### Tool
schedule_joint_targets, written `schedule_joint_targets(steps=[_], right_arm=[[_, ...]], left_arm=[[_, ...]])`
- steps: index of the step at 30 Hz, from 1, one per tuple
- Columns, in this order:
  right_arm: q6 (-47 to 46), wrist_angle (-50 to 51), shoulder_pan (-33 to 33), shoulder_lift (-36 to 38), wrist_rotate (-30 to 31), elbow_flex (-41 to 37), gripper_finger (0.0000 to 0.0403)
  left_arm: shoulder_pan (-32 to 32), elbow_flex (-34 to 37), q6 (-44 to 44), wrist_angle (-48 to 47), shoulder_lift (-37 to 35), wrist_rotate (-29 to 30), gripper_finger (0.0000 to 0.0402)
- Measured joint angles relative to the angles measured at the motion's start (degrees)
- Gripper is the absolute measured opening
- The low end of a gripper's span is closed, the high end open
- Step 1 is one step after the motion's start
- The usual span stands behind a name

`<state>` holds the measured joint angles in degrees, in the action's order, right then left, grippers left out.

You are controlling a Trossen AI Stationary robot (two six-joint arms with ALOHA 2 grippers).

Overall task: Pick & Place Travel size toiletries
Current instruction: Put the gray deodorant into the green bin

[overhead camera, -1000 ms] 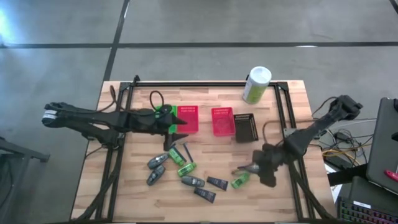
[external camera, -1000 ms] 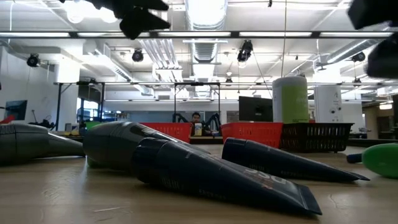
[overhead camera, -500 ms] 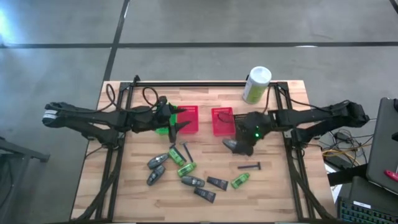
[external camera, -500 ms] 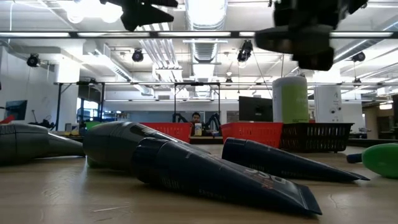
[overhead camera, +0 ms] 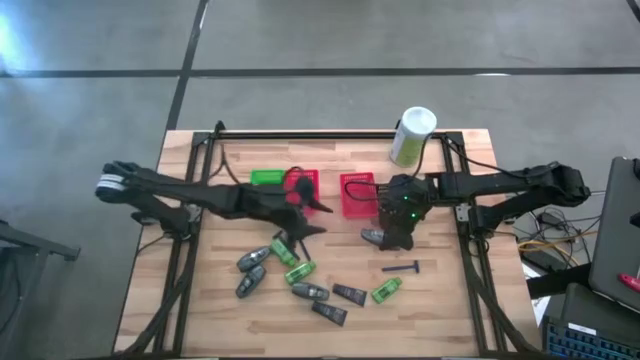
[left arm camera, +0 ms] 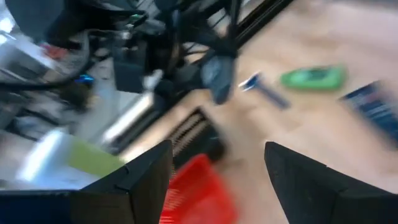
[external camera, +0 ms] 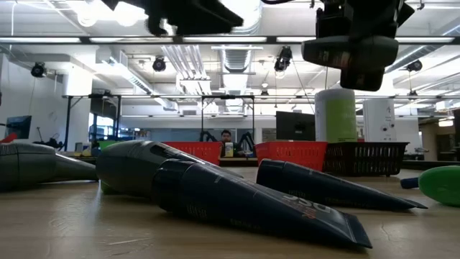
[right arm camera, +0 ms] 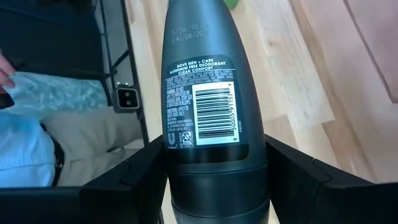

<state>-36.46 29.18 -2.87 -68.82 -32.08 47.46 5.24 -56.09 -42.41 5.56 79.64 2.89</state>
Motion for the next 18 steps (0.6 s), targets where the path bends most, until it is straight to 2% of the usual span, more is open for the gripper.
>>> schedule_joint_targets(steps=[2, 5, 11, 18], right_arm=[[0.06, 0.49, 0.08, 0.00, -0.10, 0.61, 0.0217], [0.28, 0.53, 0.07, 0.01, -0.04, 3.45, 0.0217], [0.28, 0.95, 0.06, -1.45, 1.01, 9.65, 0.0217], [6.40, 9.55, 0.10, -7.67, 0.63, 15.23, 0.0217]], left_arm=[[0.81, -3.01, -5.71, 0.00, 2.33, 3.75, 0.0261], [0.97, -7.02, -7.15, 0.04, 4.88, 5.62, 0.0261], [0.92, -11.48, -8.00, -0.19, 9.18, 4.06, 0.0261], [1.70, -12.20, -9.29, -0.11, 10.32, 2.59, 0.0261]])
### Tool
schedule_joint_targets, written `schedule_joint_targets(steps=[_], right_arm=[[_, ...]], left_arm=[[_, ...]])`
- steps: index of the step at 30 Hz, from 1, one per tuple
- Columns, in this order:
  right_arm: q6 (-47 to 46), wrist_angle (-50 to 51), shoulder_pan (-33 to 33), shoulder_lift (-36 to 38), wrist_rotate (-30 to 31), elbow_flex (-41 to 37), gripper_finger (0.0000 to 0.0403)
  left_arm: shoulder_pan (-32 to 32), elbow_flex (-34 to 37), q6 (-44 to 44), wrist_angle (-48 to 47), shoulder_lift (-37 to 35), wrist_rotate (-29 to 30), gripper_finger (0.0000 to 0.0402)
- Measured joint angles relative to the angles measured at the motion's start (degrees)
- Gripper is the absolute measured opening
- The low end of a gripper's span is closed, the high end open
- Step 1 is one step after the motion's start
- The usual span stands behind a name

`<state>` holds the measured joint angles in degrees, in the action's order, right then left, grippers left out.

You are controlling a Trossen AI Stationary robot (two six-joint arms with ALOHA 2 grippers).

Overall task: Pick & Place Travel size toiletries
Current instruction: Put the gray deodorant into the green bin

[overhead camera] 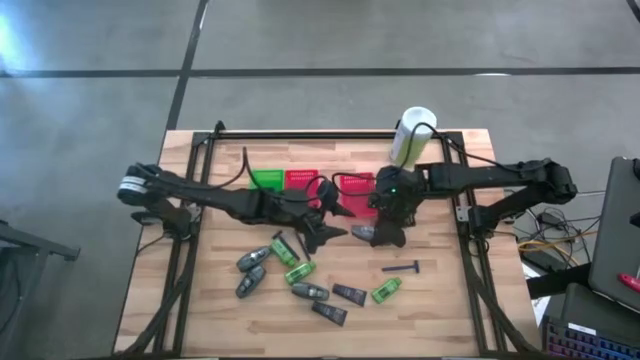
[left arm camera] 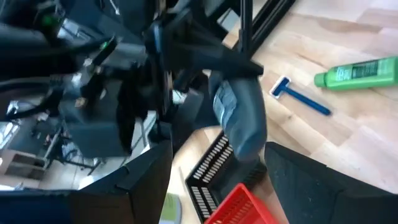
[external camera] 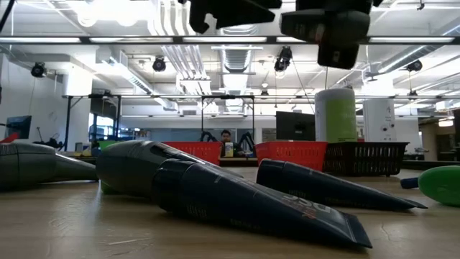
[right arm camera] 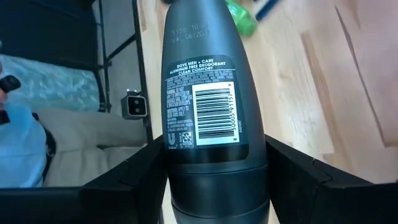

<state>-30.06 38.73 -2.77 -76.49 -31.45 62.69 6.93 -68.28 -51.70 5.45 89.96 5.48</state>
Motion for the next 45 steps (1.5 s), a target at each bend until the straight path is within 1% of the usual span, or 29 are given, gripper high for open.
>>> schedule_joint_targets(steps=[7, 15, 20, 24, 27, 30, 38, 41, 45], right_arm=[[1.79, 0.13, -0.03, -3.09, -0.05, 6.42, 0.0217], [1.77, -0.02, 0.56, -5.25, -0.34, 8.20, 0.0217], [1.44, -0.38, 0.29, -5.01, -0.02, 9.14, 0.0217], [1.28, -0.58, 0.29, -5.33, -0.07, 10.04, 0.0217], [1.11, -0.80, 0.25, -6.06, -0.10, 10.24, 0.0217], [0.99, -1.59, 0.27, -6.12, -0.14, 10.36, 0.0217], [0.14, -1.92, 0.29, -6.14, -0.74, 10.89, 0.0218], [-1.25, -1.97, 0.27, -6.14, -0.73, 10.67, 0.0232], [-2.29, -2.72, 0.25, -6.14, -0.53, 10.65, 0.0267]], left_arm=[[0.14, 0.06, 0.37, -0.37, 0.17, -0.57, 0.0261], [0.20, 0.06, 0.30, 1.20, 0.17, -0.68, 0.0260], [0.30, 0.06, 0.28, 1.33, 0.17, -3.70, 0.0237], [0.31, 0.08, 0.32, 2.27, 0.12, -4.14, 0.0205], [0.29, 0.20, 0.57, 3.63, 0.19, -4.36, 0.0189], [0.31, 0.21, 0.59, 4.09, 0.19, -4.40, 0.0183], [0.42, -0.01, 0.68, 4.02, 0.10, -4.40, 0.0181], [0.44, 0.06, 0.66, 3.82, 0.10, -4.33, 0.0175], [0.79, 0.06, 0.37, 4.04, 0.12, -3.95, 0.0145]])
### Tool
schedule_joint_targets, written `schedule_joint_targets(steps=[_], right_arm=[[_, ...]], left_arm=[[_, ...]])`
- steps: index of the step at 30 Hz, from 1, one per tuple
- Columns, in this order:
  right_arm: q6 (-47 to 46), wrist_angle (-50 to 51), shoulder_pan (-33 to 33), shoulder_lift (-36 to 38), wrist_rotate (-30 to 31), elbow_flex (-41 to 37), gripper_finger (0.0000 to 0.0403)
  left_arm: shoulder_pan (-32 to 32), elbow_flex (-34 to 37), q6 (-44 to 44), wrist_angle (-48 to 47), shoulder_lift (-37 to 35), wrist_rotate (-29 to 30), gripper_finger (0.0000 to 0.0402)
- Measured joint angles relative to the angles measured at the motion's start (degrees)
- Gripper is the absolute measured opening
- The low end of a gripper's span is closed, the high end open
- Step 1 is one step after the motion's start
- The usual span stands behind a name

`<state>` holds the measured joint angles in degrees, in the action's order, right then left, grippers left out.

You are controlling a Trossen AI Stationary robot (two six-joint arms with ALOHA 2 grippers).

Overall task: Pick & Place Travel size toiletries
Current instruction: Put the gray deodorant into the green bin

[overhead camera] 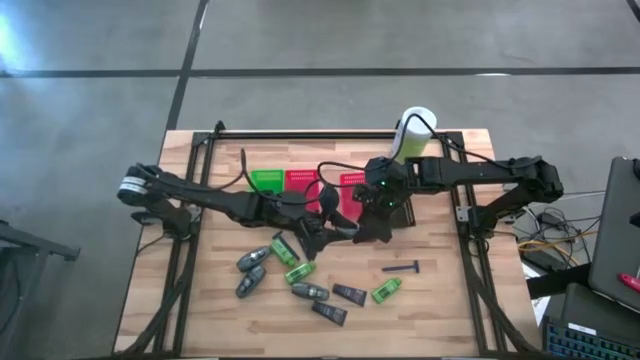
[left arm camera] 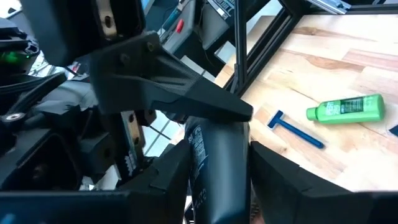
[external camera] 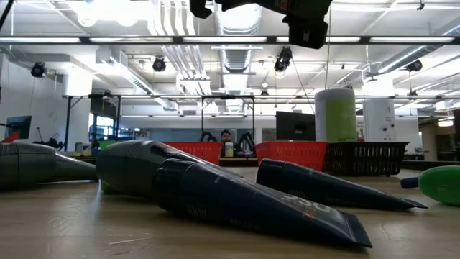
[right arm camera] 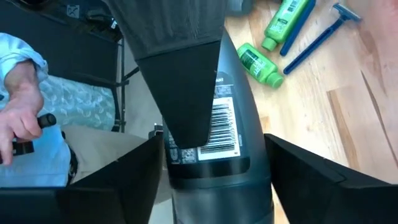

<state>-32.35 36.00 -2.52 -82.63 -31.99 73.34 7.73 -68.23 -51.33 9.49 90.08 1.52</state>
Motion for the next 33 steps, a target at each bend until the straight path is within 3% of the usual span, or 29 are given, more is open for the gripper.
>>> schedule_joint_targets(steps=[3, 8, 12, 17, 26, 30, 33], right_arm=[[-0.22, 0.12, 0.00, 0.00, 0.02, 0.00, 0.0287], [-0.95, 2.58, 0.00, 0.29, 0.29, 0.40, 0.0310], [-0.35, 8.67, 0.07, 1.73, 3.04, 1.24, 0.0328], [-0.24, 14.06, 0.11, 4.70, 7.54, 1.42, 0.0353], [-3.85, 22.72, 0.19, 13.14, 19.50, 1.42, 0.0368], [-6.74, 25.73, 1.21, 17.16, 25.91, 1.42, 0.0368], [-8.83, 27.99, 1.71, 19.60, 29.08, 1.41, 0.0368]], left_arm=[[0.00, 0.00, -0.02, -0.10, 0.07, 0.00, 0.0127], [0.00, 0.00, 0.05, -1.07, 0.07, 1.05, 0.0130], [0.00, 0.00, 0.47, -5.60, -0.02, 5.28, 0.0141], [0.11, 0.07, 1.89, -11.11, -0.02, 8.28, 0.0123], [0.29, 0.11, 9.76, -22.56, -1.36, 31.43, 0.0117], [0.93, 0.11, 25.39, -32.24, -3.82, 43.96, 0.0109], [2.16, 0.15, 44.41, -44.28, -6.01, 54.12, 0.0108]])
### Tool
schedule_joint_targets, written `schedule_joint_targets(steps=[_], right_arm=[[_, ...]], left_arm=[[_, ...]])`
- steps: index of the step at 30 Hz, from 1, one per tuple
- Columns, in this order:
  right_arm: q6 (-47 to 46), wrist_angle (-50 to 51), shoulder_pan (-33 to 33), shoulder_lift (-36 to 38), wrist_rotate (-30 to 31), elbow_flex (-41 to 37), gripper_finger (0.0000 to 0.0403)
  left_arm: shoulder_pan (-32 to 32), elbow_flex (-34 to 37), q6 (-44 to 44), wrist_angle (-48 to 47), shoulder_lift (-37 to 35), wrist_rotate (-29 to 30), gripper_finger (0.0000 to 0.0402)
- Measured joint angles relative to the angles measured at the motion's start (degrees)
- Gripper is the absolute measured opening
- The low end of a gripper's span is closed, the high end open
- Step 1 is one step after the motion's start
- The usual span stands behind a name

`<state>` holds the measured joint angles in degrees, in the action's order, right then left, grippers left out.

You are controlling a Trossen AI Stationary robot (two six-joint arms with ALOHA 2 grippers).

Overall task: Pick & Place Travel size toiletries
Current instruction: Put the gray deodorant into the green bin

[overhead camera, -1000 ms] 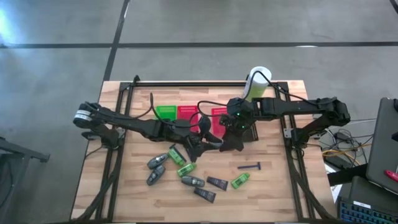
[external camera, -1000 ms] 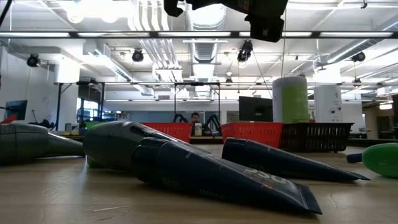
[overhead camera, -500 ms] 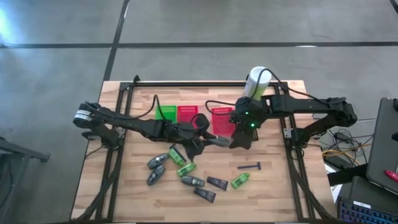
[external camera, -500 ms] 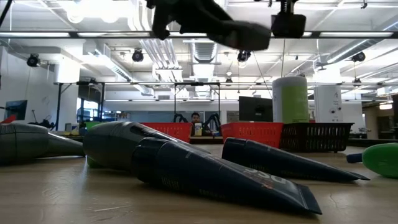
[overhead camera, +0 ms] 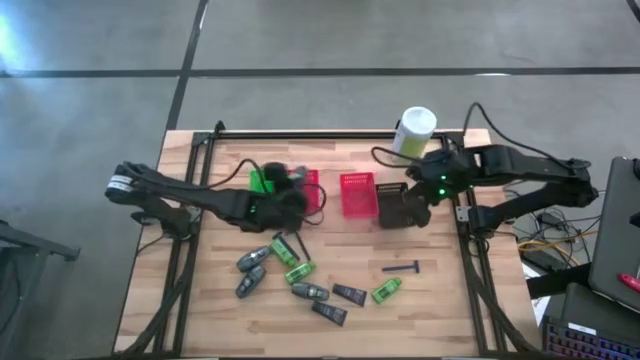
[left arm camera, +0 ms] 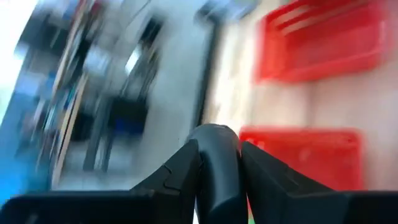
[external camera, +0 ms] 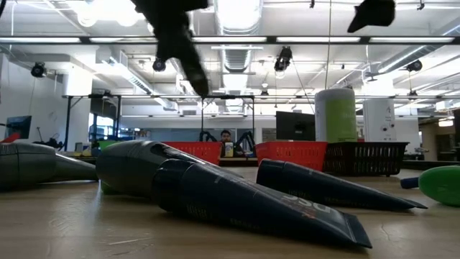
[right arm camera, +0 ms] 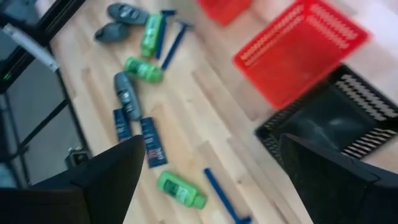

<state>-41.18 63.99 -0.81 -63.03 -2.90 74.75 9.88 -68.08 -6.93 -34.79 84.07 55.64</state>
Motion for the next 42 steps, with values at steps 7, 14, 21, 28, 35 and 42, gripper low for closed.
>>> schedule_joint_targets(steps=[7, 14, 21, 28, 35, 42], right_arm=[[-1.87, 2.16, 0.06, 2.54, 4.64, -0.16, 0.0368], [0.08, 1.83, 0.06, 0.38, 4.88, -0.18, 0.0368], [2.49, 1.77, 0.06, -2.64, 4.40, -0.18, 0.0368], [2.80, 1.66, 0.06, -3.19, 4.38, -0.18, 0.0368], [2.22, 1.74, 0.06, -2.73, 4.27, -0.18, 0.0368], [2.27, 1.74, 0.06, -2.73, 4.38, -0.18, 0.0368]], left_arm=[[3.42, 5.64, 49.71, -20.03, -6.77, 4.65, 0.0112], [4.73, 16.62, 77.25, -18.85, -14.91, 11.80, 0.0113], [4.55, 29.43, 96.42, -5.91, -22.24, 13.15, 0.0114], [1.40, 39.64, 87.34, 17.22, -21.66, 15.96, 0.0104], [-2.49, 40.15, 78.92, 19.39, -18.68, 9.21, 0.0115], [-2.66, 39.61, 72.92, 20.26, -16.47, 5.65, 0.0123]])
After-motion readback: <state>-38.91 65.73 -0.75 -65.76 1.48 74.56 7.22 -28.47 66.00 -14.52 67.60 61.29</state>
